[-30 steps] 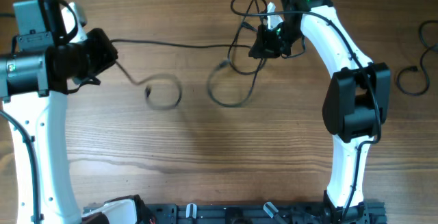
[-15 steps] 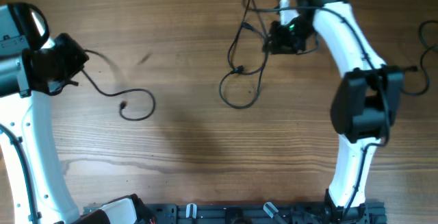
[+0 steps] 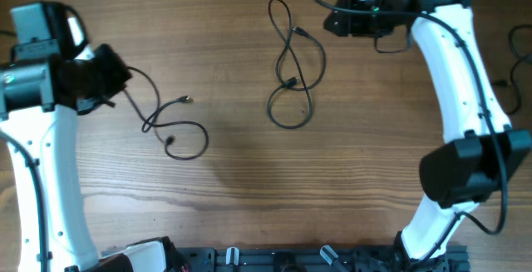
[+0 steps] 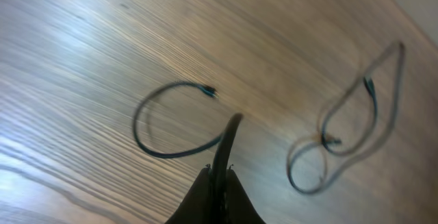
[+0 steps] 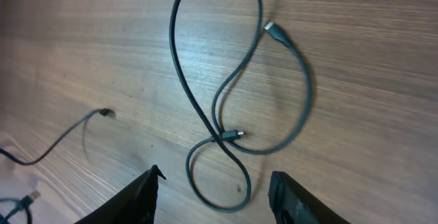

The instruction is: Untangle cables

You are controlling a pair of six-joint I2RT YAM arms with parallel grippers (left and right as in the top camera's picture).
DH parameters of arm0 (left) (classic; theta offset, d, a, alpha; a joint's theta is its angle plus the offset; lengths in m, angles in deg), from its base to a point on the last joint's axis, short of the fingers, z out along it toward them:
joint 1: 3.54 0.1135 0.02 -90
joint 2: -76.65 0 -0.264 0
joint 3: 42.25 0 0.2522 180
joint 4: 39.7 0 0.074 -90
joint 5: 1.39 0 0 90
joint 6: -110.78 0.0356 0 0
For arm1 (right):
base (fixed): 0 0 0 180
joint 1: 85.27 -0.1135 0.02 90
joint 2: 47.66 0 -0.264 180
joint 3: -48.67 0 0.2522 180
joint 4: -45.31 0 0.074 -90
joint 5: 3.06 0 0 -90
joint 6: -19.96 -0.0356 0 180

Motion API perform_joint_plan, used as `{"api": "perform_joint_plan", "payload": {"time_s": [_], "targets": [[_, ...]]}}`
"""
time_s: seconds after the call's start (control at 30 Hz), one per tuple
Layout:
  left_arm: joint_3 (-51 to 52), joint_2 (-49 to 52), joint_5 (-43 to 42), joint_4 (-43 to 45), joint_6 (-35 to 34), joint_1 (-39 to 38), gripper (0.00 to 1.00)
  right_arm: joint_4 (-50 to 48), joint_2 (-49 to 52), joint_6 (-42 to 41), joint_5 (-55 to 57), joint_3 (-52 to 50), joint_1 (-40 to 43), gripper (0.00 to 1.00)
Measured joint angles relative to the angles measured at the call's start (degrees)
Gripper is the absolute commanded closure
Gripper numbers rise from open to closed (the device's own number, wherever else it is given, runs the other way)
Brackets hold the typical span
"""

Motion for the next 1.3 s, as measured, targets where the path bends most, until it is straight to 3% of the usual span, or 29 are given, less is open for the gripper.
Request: {"api": "perform_joint_plan", "payload": {"time_s": [0.17, 0.4, 0.57, 0.8, 0.93, 1.0, 1.03, 1.1, 1.3], "targets": [[2.12, 0.87, -2.43, 0.52, 0.07, -4.94, 0.96, -4.57, 7.5, 3.72, -3.56, -0.02, -3.3, 0.43], [13.88, 2.58, -4.83, 7.72, -0.02, -5.9, 0.96, -11.26, 16.72, 9.29, -9.92, -0.02, -9.53, 0.4], [15.87, 2.73, -5.01, 9.57, -0.04, -5.9, 0.96, -16.98, 20.2, 8.92, -11.19, -0.04, -12.87, 0.39], [15.93, 2.73, -5.03, 9.75, -0.04, -5.9, 0.96, -21.05, 23.5, 4.02, -3.8, -0.04, -14.56, 0.34], [15.93, 2.73, -5.03, 9.77, -0.04, -5.9, 0.96, -21.88, 25.86, 3.63, -3.21, -0.04, -14.49, 0.37], [15.93, 2.73, -5.03, 9.77, -0.04, -5.9, 0.96, -21.73, 26.97, 4.48, -6.62, -0.04, -14.49, 0.42], [15.93, 2.73, -5.01, 9.79, -0.04, -5.9, 0.96, -21.46, 27.12, 5.03, -8.98, -0.04, -14.49, 0.56], [15.93, 2.73, -5.01, 9.79, -0.04, -5.9, 0.96, -20.33, 27.1, 5.66, -11.89, -0.04, -14.67, 0.94], [15.93, 2.73, -5.01, 10.01, -0.04, -5.9, 0.96, -15.8, 26.97, 5.55, -14.71, -0.04, -15.02, 0.96]]}}
